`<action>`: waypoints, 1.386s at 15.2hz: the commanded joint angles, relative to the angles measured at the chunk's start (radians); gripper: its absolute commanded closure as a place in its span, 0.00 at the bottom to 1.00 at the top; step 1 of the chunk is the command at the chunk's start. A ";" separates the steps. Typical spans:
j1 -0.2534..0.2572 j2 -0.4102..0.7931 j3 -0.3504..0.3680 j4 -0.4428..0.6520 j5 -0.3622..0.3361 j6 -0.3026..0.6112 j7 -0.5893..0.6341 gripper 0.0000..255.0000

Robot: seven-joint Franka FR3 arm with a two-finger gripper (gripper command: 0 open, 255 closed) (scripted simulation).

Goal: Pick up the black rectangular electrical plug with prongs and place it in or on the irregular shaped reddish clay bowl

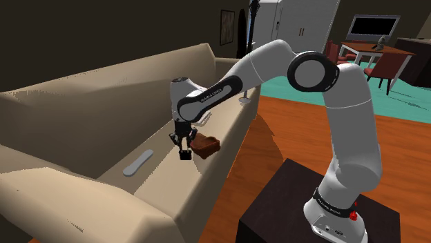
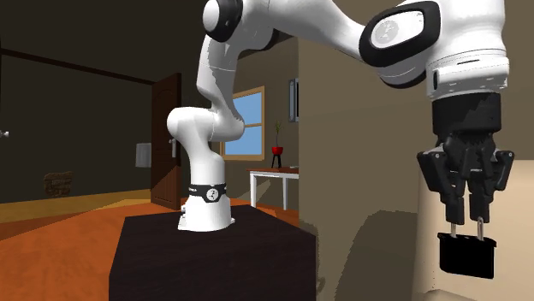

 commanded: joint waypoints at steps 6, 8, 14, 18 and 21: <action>-0.007 -0.048 0.009 0.028 0.018 -0.074 -0.011 1.00; -0.021 -0.046 0.004 0.035 0.020 -0.079 -0.032 1.00; -0.105 -0.011 -0.027 0.100 0.029 -0.107 -0.156 1.00; -0.156 0.030 -0.048 0.171 0.032 -0.136 -0.235 1.00; -0.191 0.070 -0.063 0.241 0.034 -0.165 -0.292 1.00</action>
